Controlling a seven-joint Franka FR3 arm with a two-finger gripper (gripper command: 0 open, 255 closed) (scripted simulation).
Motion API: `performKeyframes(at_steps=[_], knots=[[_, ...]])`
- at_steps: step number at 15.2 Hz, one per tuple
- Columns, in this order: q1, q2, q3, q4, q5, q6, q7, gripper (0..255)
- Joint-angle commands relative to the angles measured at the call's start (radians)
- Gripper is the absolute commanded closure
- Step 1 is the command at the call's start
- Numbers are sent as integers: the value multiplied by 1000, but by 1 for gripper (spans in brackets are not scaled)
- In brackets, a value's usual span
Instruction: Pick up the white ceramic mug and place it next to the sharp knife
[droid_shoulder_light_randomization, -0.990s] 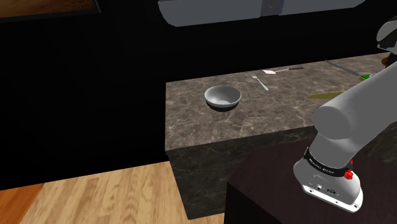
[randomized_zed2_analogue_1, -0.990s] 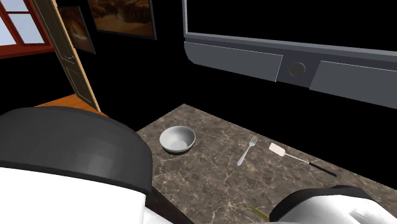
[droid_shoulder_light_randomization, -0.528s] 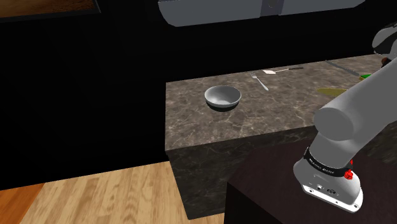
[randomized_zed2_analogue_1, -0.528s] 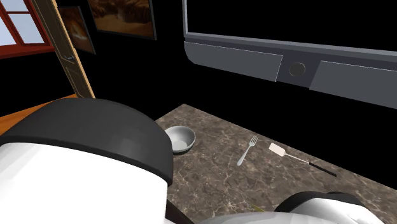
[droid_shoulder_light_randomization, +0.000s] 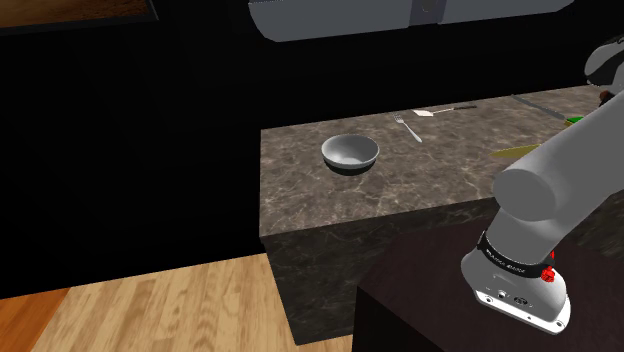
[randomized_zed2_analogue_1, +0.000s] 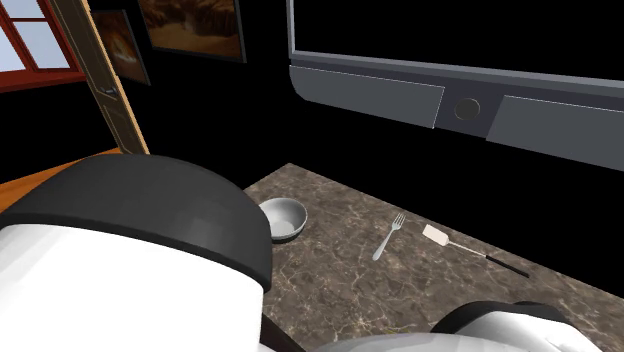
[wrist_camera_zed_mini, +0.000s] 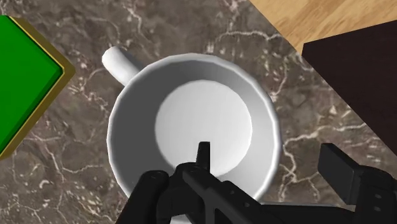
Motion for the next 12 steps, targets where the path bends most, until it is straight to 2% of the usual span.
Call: performKeyframes(at_steps=[1,3,5,7,12], knots=[[0,0,0,0,0,0,0,0],[1,0,0,0,0,0,0,0],[-68,-54,96,24,-15,-85,15,0],[-108,-96,164,49,-19,-157,24,0],[-108,-96,164,49,-20,-157,24,0]])
